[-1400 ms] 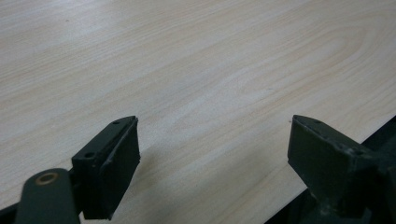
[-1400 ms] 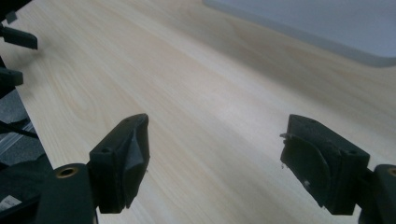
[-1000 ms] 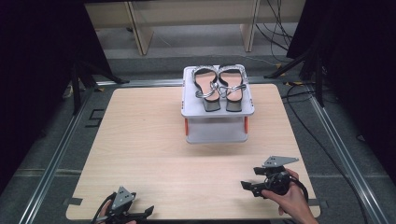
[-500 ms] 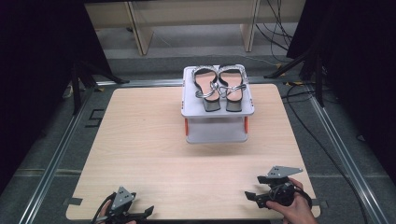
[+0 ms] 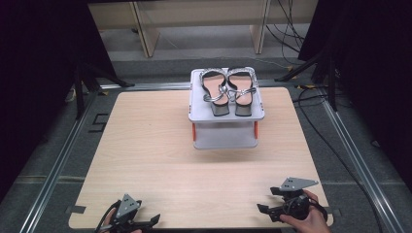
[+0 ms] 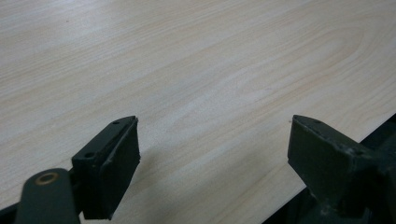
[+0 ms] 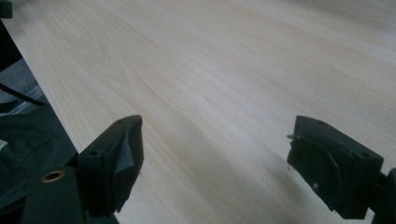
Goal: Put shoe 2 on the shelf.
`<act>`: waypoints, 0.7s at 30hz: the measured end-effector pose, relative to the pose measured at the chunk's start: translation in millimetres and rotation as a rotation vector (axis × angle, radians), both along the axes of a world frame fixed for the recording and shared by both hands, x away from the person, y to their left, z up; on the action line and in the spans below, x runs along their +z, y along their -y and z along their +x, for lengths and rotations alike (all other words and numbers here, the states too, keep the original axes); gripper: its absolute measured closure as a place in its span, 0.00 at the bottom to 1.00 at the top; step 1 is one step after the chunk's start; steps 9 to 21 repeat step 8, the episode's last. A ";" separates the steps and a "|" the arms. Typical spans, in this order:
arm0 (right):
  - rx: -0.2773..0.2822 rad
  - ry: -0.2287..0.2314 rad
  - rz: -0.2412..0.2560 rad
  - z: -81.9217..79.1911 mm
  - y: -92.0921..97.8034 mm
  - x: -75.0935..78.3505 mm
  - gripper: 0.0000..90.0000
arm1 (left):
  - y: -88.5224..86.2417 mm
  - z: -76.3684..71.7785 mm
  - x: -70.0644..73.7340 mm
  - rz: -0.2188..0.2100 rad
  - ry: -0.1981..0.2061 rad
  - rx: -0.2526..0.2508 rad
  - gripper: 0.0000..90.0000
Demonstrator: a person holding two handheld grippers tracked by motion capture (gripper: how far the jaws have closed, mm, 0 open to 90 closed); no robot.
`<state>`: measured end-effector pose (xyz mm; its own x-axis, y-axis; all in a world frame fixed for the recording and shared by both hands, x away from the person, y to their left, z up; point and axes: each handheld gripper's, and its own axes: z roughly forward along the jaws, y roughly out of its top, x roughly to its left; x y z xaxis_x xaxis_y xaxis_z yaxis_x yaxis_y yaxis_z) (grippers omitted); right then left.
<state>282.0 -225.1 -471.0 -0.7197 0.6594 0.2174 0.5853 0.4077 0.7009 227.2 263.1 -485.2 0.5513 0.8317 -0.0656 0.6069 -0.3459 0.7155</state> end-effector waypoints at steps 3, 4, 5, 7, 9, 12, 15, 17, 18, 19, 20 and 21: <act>-0.021 -0.023 0.003 -2.7 -0.8 0.5 0.20 | -0.2 0.1 0.0 0.001 0.003 -0.001 0.18; -0.003 0.012 -0.005 -0.6 0.4 0.4 0.20 | -0.3 0.1 0.0 0.001 0.004 -0.002 0.18; -0.007 0.013 -0.005 -0.8 0.5 0.7 0.20 | -0.4 0.2 0.0 0.000 0.004 -0.001 0.18; -0.003 0.017 -0.005 -0.2 0.6 0.6 0.20 | -0.4 0.1 0.1 0.001 0.005 -0.002 0.18; -0.006 0.019 -0.009 -0.3 0.6 0.9 0.20 | 0.5 -0.4 0.4 -0.006 0.002 0.007 0.18; -0.006 0.019 -0.009 -0.3 0.6 0.9 0.20 | 0.5 -0.4 0.4 -0.006 0.002 0.007 0.18; -0.006 0.019 -0.009 -0.3 0.6 0.9 0.20 | 0.5 -0.4 0.4 -0.006 0.002 0.007 0.18; -0.006 0.019 -0.009 -0.3 0.6 0.9 0.20 | 0.5 -0.4 0.4 -0.006 0.002 0.007 0.18; -0.006 0.019 -0.009 -0.3 0.6 0.9 0.20 | 0.5 -0.4 0.4 -0.006 0.002 0.007 0.18; -0.006 0.019 -0.009 -0.3 0.6 0.9 0.20 | 0.5 -0.4 0.4 -0.006 0.002 0.007 0.18; -0.006 0.019 -0.009 -0.3 0.6 0.9 0.20 | 0.5 -0.4 0.4 -0.006 0.002 0.007 0.18; -0.006 0.019 -0.009 -0.3 0.6 0.9 0.20 | 0.5 -0.4 0.4 -0.006 0.002 0.007 0.18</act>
